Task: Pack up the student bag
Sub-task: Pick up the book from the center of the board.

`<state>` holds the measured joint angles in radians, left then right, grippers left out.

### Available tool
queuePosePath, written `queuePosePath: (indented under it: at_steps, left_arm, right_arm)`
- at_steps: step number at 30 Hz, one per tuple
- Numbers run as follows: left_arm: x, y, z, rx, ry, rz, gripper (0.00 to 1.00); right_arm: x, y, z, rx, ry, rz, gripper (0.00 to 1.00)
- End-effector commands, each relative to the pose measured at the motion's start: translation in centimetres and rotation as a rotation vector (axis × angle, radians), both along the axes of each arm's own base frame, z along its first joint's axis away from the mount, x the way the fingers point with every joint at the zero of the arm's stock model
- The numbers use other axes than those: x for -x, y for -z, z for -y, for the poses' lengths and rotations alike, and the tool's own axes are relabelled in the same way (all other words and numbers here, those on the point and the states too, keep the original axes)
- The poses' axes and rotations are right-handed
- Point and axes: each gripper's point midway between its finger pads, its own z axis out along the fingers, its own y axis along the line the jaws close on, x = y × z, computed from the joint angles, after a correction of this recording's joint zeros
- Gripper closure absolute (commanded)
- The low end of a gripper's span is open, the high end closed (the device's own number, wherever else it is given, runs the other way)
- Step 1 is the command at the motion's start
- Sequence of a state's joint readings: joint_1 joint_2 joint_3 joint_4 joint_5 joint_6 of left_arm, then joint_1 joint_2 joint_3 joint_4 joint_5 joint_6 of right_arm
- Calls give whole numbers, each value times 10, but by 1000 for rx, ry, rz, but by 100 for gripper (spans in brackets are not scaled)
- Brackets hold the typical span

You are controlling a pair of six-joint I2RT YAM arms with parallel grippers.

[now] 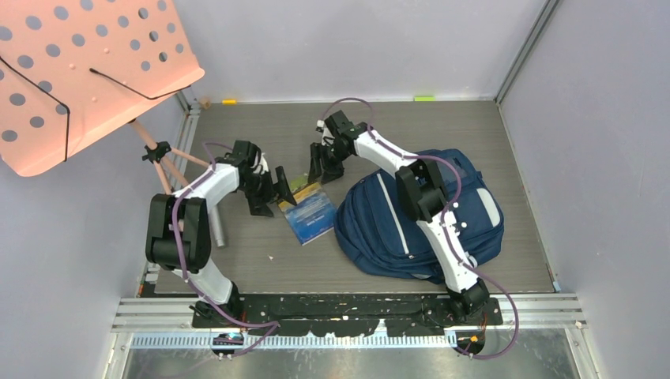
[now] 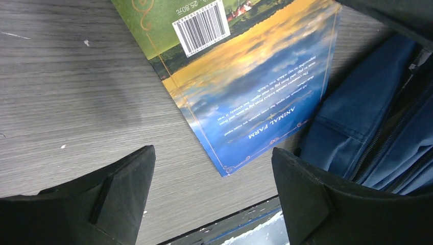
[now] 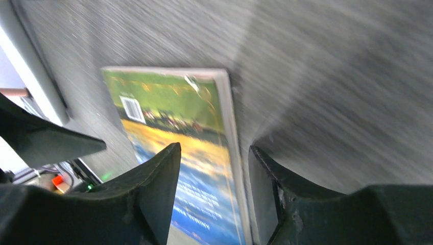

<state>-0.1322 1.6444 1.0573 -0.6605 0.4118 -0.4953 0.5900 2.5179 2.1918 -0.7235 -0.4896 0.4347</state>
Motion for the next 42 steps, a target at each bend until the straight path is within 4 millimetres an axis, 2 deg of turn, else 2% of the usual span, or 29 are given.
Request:
queuePosePath:
  at_steps: [1,4,7,14,17,25,29,35,39,42]
  left_arm:
    - [-5,6,2,29,-37,-8,14]
    - [-7,19,10,79,-47,-36,17]
    - [-11,26,19,142,-50,-46,27]
    - [-11,41,20,145,-40,-74,50]
    - [-10,47,22,150,-32,-90,59]
    - [-13,47,22,150,-31,-83,62]
    - [-13,46,21,144,-29,-80,62]
    - [-14,45,20,138,-26,-72,64]
    - [-14,45,19,131,-28,-68,64]
    - [-15,44,19,130,-29,-65,65]
  right_arm:
    - [13,-6,45,96,-22,1,42]
    - [31,1,47,58,-72,-67,42]
    - [45,6,37,5,-127,-123,43]
    - [72,12,-5,-134,-230,-205,44]
    - [79,7,-20,-195,-242,-235,45]
    - [81,-12,-45,-330,-259,-226,49]
    - [84,-13,-47,-343,-273,-226,52]
    - [95,-5,-41,-302,-321,-229,56]
    - [105,-1,-40,-270,-364,-233,51]
    - [113,10,-37,-227,-405,-228,46]
